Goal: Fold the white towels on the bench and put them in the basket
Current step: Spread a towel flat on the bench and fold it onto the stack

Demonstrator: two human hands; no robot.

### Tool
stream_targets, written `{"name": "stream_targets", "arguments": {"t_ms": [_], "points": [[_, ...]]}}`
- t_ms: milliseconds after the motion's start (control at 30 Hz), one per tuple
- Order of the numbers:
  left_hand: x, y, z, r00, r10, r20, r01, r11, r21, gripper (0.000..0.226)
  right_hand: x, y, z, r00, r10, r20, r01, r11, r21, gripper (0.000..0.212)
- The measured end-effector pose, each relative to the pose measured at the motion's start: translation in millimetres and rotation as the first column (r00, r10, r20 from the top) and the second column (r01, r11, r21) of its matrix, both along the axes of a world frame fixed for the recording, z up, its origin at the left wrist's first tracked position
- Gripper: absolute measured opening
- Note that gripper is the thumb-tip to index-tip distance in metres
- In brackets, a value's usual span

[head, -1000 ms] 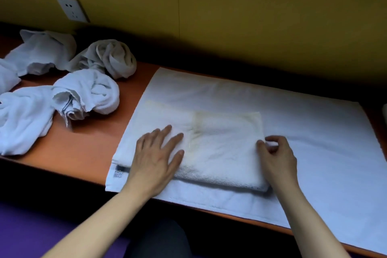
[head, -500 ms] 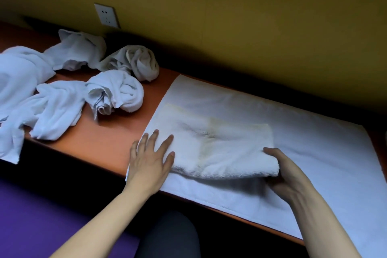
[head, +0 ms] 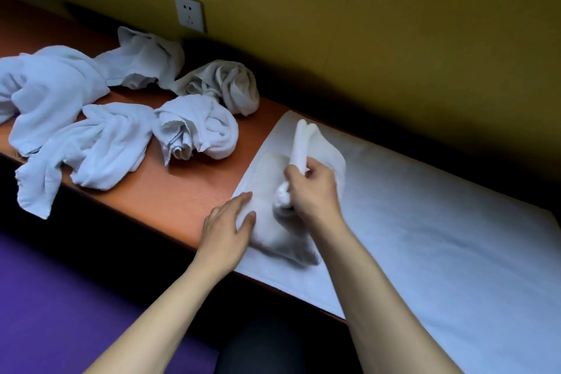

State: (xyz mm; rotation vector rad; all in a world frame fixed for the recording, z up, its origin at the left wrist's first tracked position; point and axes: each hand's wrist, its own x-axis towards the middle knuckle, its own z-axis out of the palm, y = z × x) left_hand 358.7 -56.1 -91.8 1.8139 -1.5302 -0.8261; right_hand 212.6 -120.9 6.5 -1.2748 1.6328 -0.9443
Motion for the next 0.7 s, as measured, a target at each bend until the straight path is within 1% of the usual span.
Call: {"name": "stream_targets", "arguments": {"t_ms": [67,100,133,167,200,233,267,300,367,400,433,467,500,533,567,633,700], "points": [[10,-5,6,0.968,0.098,-0.231,-0.088,0.995,0.053,0.03,22,2,-11,0.996,0.061,-0.07,-0.059,0.998,0.029,0.012],[14,-8,10,0.939,0.143,-0.313,-0.12,0.989,0.091,0.03,30,4,-17,0.988,0.109,-0.111,-0.102,0.993,0.064,0.008],[17,-10,13,0.912,0.181,-0.367,-0.149,0.982,0.115,0.036,37,5,-24,0.973,0.175,-0.148,-0.158,0.98,0.117,0.016],[20,-11,16,0.893,0.221,-0.392,-0.185,0.974,0.127,0.045,43,8,-31,0.952,0.251,-0.176,-0.219,0.958,0.185,0.035],[21,-12,17,0.879,0.253,-0.405,-0.218,0.967,0.132,0.053,46,10,-37,0.934,0.311,-0.174,-0.266,0.933,0.241,0.055],[21,-12,19,0.874,0.271,-0.403,-0.24,0.963,0.125,0.056,48,13,-40,0.933,0.332,-0.142,-0.288,0.922,0.26,0.068],[20,-11,21,0.881,0.271,-0.387,-0.245,0.963,0.115,0.056,46,16,-41,0.947,0.308,-0.093,-0.282,0.934,0.22,0.07],[18,-10,24,0.898,0.262,-0.355,-0.239,0.965,0.108,0.051,41,18,-41,0.968,0.248,-0.03,-0.242,0.96,0.138,0.062],[13,-8,28,0.927,0.246,-0.284,-0.224,0.968,0.111,0.033,18,23,-42,0.997,0.068,0.046,-0.066,0.997,-0.05,0.035],[12,-8,27,0.942,0.236,-0.24,-0.214,0.97,0.115,0.029,4,27,-40,0.999,-0.032,0.033,0.035,0.993,-0.112,0.028],[9,-8,27,0.958,0.217,-0.186,-0.195,0.972,0.131,0.031,-13,33,-39,0.992,-0.129,0.003,0.128,0.98,-0.151,0.025],[7,-8,26,0.971,0.195,-0.134,-0.174,0.973,0.153,0.037,-30,38,-41,0.976,-0.213,-0.047,0.203,0.967,-0.153,0.022],[5,-8,26,0.981,0.178,-0.081,-0.161,0.97,0.18,0.043,-44,42,-44,0.958,-0.271,-0.09,0.261,0.959,-0.114,0.019],[4,-9,25,0.986,0.162,-0.03,-0.152,0.968,0.199,0.049,-54,46,-49,0.949,-0.296,-0.11,0.295,0.955,-0.032,0.022],[2,-10,26,0.989,0.145,0.019,-0.145,0.966,0.212,0.052,-59,49,-52,0.954,-0.28,-0.11,0.288,0.955,0.066,0.029],[-1,-13,30,0.988,0.126,0.085,-0.142,0.963,0.228,0.056,-59,52,-56,0.983,-0.18,-0.045,0.185,0.963,0.197,0.041],[-3,-16,35,0.987,0.121,0.107,-0.144,0.959,0.245,0.057,-53,52,-54,0.994,-0.094,0.048,0.081,0.969,0.233,0.043]]}}
